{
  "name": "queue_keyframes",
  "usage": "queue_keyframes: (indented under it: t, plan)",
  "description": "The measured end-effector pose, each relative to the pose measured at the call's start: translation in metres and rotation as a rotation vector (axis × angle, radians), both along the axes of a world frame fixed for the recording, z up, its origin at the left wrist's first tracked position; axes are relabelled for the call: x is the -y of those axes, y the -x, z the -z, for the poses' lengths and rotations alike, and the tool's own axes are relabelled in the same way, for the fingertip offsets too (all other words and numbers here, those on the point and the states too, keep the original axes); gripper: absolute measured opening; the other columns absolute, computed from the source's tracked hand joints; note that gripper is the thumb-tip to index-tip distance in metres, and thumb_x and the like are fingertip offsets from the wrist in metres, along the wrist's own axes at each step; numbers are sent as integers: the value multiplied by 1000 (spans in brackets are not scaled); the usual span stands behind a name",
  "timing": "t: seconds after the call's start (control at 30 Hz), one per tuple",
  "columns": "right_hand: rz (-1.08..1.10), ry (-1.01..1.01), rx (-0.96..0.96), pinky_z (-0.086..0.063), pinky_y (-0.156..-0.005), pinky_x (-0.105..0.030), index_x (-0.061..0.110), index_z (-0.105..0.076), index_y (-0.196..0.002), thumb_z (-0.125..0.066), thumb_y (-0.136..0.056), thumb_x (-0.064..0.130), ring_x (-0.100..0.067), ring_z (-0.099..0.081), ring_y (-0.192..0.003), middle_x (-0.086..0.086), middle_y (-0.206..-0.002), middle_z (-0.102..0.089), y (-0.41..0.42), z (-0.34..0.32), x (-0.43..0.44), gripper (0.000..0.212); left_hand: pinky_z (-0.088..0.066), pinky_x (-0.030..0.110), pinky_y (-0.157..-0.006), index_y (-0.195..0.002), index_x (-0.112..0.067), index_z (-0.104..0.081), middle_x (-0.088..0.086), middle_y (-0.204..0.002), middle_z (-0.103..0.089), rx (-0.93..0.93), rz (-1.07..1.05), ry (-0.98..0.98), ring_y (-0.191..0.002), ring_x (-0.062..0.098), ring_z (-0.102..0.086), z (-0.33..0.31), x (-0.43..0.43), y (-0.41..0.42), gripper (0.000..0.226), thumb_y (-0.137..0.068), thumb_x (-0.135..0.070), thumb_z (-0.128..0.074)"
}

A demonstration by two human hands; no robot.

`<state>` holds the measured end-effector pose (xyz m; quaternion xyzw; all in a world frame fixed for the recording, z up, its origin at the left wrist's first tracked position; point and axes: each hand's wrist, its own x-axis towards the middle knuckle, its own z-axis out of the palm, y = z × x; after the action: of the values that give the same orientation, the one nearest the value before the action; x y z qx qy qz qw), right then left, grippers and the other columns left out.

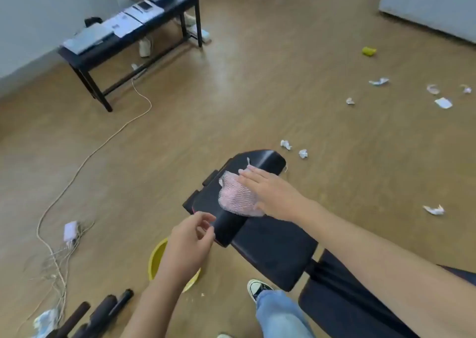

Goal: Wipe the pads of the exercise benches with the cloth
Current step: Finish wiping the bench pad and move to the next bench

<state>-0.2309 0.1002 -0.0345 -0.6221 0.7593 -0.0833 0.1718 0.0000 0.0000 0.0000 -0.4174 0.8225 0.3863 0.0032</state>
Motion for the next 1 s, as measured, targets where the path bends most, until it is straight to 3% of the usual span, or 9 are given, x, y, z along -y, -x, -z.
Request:
queue_keyframes:
  t: [0.1, 0.2, 0.33, 0.43, 0.53, 0.67, 0.83, 0.93, 1.0]
  plan:
    - [-118, -106, -56, -8, -121, -31, 22, -16, -156, -71, -85, 26, -21, -6, -152, 2, -164, -13, 10, 23, 17, 90, -51, 25, -69, -104, -32, -68, -13, -89, -70, -43, -6, -14, -77, 8, -65, 21, 3, 17, 20, -91, -19, -60]
    - [-144, -75, -47, -17, -122, -36, 24, -34, -151, -78, -77, 32, -23, -20, -148, 5, -159, -29, 16, 47, 23, 87, -55, 29, -75, -107, -33, -67, -15, -93, -69, -83, -22, -36, -82, 8, -65, 39, 1, 20, 21, -92, -21, -58]
    - [-132, 145, -30, -44, -101, -43, 24, -65, -127, -89, -61, 21, -23, -51, -117, 6, -134, -61, 22, 63, 19, 70, -52, 25, -68, -105, -35, -67, -15, -90, -70, -159, -109, -48, -74, 5, -62, 66, 5, 2, 19, -93, -22, -60]
    - [-105, 229, -24, -46, -87, -38, 20, -75, -109, -91, -63, 18, -22, -50, -90, 4, -115, -68, 13, 64, 18, 49, -47, 18, -61, -101, -34, -69, -13, -82, -70, -212, -172, -55, -65, 5, -60, 78, 5, -25, 17, -93, -21, -62]
    - [58, 292, 45, -45, -79, -30, 16, -80, -96, -87, -67, 3, -21, -49, -84, 4, -95, -70, -5, 63, 21, 33, -48, 22, -60, -100, -32, -70, -12, -83, -69, -257, -256, -94, -61, 12, -58, 89, 6, -60, 17, -93, -20, -61]
    - [155, 171, 16, -43, -74, -33, 22, -77, -81, -79, -77, 6, -23, -50, -84, 6, -78, -64, -56, 51, 49, 17, -52, 25, -67, -102, -33, -71, -13, -87, -68, -283, -407, -132, -59, 6, -53, 108, 5, -125, 19, -94, -23, -57]
    - [-48, 111, 88, -34, -73, -25, 21, -74, -81, -70, -80, 3, -20, -50, -90, 8, -86, -64, -171, 62, 105, 18, -54, 31, -85, -100, -34, -69, -9, -88, -69, -259, -663, -175, -70, 14, -62, 137, -4, -235, 21, -94, -24, -52]
    - [-180, 123, 169, -32, -77, -18, 16, -76, -84, -75, -79, 7, -14, -51, -94, 4, -95, -68, -254, 87, 139, 10, -54, 33, -77, -103, -31, -71, -7, -91, -70, -208, -808, -159, -69, 12, -57, 156, -13, -311, 23, -96, -23, -51]
    - [-266, 99, 229, -34, -77, -17, 12, -76, -83, -79, -76, 6, -19, -57, -93, 0, -97, -70, -313, 115, 156, 9, -55, 35, -72, -104, -30, -70, -1, -88, -71, -170, -909, -166, -65, 14, -57, 176, -23, -364, 24, -96, -23, -49]
